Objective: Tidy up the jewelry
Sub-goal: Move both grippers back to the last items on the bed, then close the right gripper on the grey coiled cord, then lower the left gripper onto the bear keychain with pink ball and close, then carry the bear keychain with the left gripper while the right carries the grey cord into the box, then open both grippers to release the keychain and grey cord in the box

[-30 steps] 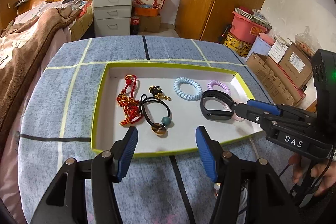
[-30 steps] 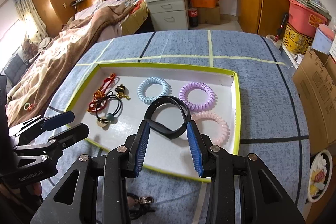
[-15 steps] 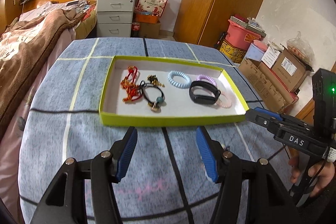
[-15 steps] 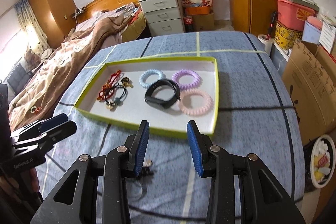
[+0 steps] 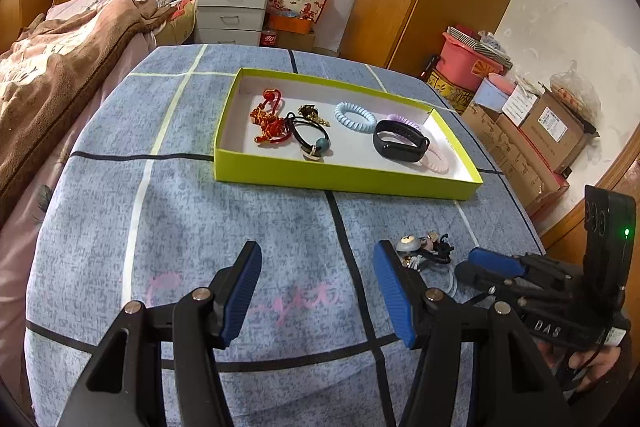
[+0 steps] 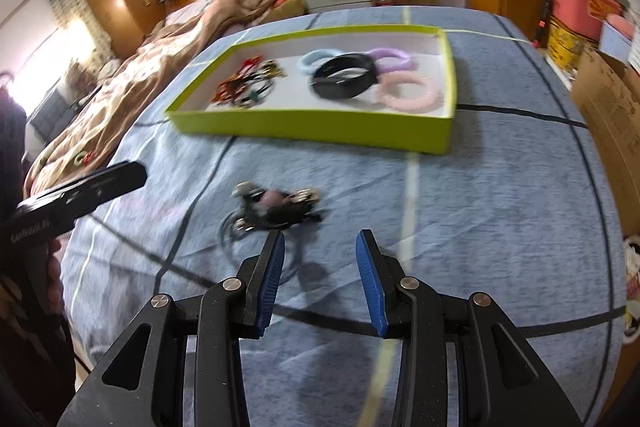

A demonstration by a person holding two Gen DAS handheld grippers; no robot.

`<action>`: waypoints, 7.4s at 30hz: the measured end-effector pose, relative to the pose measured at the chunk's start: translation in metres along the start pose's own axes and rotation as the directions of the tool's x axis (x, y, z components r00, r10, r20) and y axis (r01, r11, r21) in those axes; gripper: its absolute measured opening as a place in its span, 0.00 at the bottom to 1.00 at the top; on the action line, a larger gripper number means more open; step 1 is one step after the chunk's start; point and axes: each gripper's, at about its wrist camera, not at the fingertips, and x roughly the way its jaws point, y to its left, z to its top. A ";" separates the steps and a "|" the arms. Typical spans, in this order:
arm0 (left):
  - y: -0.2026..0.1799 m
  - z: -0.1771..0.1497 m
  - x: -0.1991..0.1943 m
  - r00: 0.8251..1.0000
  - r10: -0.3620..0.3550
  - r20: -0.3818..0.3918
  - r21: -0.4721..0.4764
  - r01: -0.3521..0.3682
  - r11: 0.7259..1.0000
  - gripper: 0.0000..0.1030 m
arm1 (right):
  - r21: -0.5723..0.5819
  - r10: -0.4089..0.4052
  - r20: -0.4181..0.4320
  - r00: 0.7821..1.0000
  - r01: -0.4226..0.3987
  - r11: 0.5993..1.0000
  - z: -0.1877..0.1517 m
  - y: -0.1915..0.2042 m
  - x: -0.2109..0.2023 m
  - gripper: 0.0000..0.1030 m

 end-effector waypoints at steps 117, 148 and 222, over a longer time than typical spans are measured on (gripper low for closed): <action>-0.067 -0.003 0.050 0.995 -0.066 -0.077 0.183 0.079 0.980 0.23 | 0.064 -0.150 0.149 0.977 0.142 0.988 -0.024 -0.036 -0.027 0.06; -0.037 0.028 0.014 0.991 -0.134 0.013 0.107 0.132 0.986 0.23 | 0.050 -0.087 0.216 0.973 0.078 0.996 0.005 -0.018 -0.041 0.06; 0.032 0.080 0.069 0.998 0.030 -0.049 0.045 -0.028 0.999 0.44 | -0.114 -0.039 0.027 0.999 0.041 0.993 0.106 0.031 0.077 0.19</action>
